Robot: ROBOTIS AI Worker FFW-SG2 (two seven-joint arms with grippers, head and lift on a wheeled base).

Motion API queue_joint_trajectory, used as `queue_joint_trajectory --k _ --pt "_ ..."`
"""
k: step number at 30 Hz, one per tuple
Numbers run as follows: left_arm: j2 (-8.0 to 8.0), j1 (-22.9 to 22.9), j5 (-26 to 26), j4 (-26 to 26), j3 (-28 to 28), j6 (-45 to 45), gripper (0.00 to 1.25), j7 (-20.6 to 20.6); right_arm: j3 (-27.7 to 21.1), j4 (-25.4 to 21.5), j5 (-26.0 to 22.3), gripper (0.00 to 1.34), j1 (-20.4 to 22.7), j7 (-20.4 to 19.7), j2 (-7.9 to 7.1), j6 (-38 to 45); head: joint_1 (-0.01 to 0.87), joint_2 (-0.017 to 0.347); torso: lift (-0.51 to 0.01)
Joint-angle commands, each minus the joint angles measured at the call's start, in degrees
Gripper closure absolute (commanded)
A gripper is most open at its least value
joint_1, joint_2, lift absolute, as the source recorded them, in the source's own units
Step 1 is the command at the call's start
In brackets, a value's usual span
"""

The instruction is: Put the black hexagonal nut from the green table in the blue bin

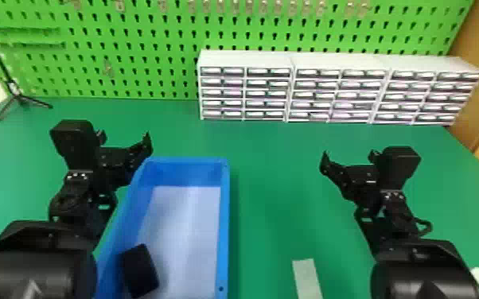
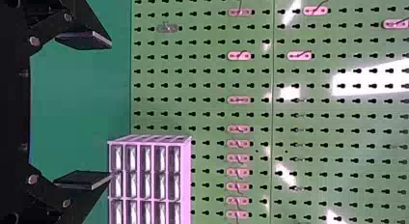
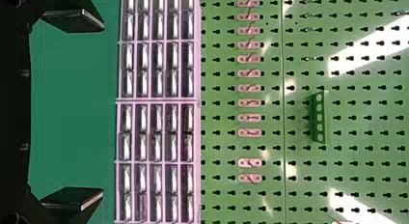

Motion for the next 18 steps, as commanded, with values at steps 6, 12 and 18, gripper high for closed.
queue_joint_trajectory --k 6,12,18 --pt "0.0 0.05 0.34 -0.02 -0.09 0.0 0.3 0.03 -0.12 0.0 -0.06 0.1 0.03 0.0 0.07 0.09 0.683 0.028 -0.096" --pt "0.0 0.23 0.34 -0.1 0.0 0.0 0.3 0.03 -0.12 0.0 -0.15 0.1 0.03 0.0 0.16 0.18 0.683 0.028 -0.096" --pt "0.0 0.14 0.34 -0.1 0.09 0.0 0.3 0.03 -0.12 -0.09 -0.15 0.1 0.03 0.0 0.16 0.18 0.683 0.028 -0.096"
